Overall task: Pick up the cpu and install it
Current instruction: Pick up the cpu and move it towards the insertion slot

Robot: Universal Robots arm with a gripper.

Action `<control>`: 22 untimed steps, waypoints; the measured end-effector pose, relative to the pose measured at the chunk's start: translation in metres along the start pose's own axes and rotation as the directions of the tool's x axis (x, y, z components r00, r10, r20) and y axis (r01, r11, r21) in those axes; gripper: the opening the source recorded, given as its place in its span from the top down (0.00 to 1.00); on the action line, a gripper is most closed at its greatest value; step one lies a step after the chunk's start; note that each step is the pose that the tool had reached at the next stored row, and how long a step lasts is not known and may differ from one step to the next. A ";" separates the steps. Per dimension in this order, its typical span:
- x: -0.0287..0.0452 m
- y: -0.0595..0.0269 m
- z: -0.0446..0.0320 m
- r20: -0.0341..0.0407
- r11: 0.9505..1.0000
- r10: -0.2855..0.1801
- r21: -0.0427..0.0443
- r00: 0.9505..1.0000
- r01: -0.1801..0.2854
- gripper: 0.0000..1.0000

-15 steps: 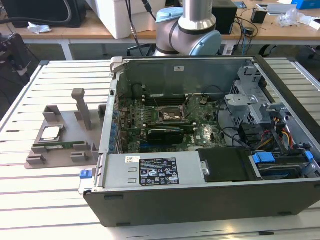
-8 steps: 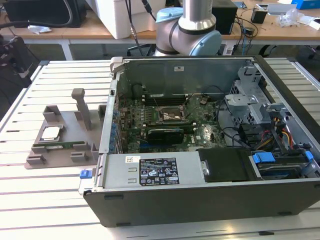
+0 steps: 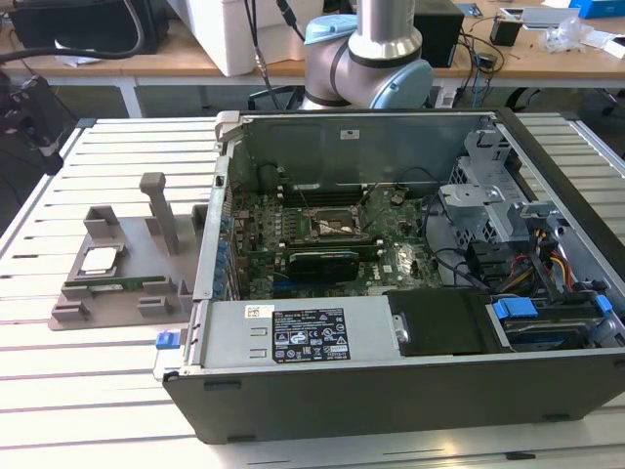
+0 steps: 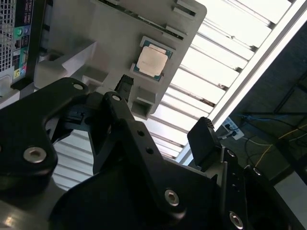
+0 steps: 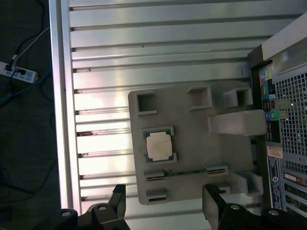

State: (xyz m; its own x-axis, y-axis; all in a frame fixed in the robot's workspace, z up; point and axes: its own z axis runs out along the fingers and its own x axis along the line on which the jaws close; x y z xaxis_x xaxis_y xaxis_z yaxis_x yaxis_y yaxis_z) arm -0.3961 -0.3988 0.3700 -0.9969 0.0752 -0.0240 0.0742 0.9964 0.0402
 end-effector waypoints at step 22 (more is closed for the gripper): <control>-0.0010 -0.0006 0.0182 0.000 1.000 0.000 0.000 1.000 0.000 0.27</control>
State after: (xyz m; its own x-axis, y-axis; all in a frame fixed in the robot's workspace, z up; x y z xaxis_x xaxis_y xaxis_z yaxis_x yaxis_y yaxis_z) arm -0.3946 -0.3988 0.3518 -0.9969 0.0752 -0.0241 0.0742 0.9964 0.0403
